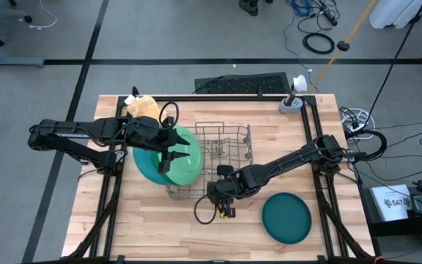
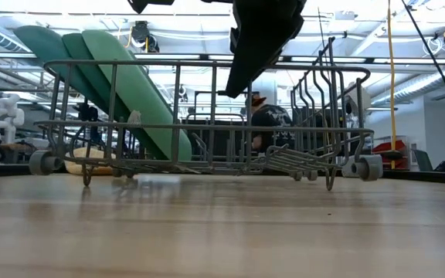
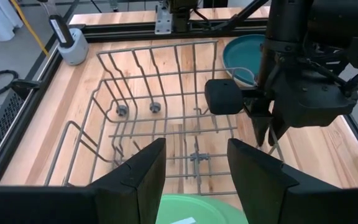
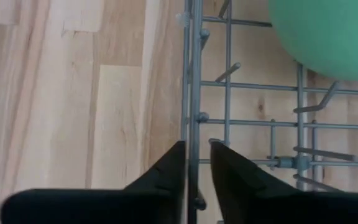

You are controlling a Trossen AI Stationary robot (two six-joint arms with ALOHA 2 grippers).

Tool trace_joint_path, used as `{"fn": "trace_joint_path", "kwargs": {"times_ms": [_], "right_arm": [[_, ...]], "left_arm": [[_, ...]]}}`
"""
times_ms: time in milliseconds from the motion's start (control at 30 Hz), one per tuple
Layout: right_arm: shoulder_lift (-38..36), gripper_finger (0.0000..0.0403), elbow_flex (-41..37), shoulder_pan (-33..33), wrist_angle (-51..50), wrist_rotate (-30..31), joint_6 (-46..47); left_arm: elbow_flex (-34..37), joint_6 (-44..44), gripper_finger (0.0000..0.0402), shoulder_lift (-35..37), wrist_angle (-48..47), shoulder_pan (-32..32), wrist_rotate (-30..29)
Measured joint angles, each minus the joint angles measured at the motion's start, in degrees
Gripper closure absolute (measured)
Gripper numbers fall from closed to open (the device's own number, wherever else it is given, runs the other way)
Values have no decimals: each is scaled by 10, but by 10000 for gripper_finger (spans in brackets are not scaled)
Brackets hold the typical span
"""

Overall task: Sort dishes
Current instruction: Put the dark blue plate into the dishwasher rack

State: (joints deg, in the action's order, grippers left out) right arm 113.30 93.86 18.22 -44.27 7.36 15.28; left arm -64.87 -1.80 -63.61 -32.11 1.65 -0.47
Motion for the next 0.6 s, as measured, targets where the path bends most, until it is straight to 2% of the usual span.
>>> {"fn": "trace_joint_path", "kwargs": {"times_ms": [333, 467, 600], "right_arm": [[-24, 217, 0, -1, -2, 35, -47], [-61, 196, 0, -1, 3, 63, -80], [-114, 195, 0, 3, -1, 106, -100]], "left_arm": [[0, 0, 220, 0, 0, 0, 0], [0, 0, 220, 0, 5, 0, 0], [0, 0, 220, 0, 11, 0, 0]]}}
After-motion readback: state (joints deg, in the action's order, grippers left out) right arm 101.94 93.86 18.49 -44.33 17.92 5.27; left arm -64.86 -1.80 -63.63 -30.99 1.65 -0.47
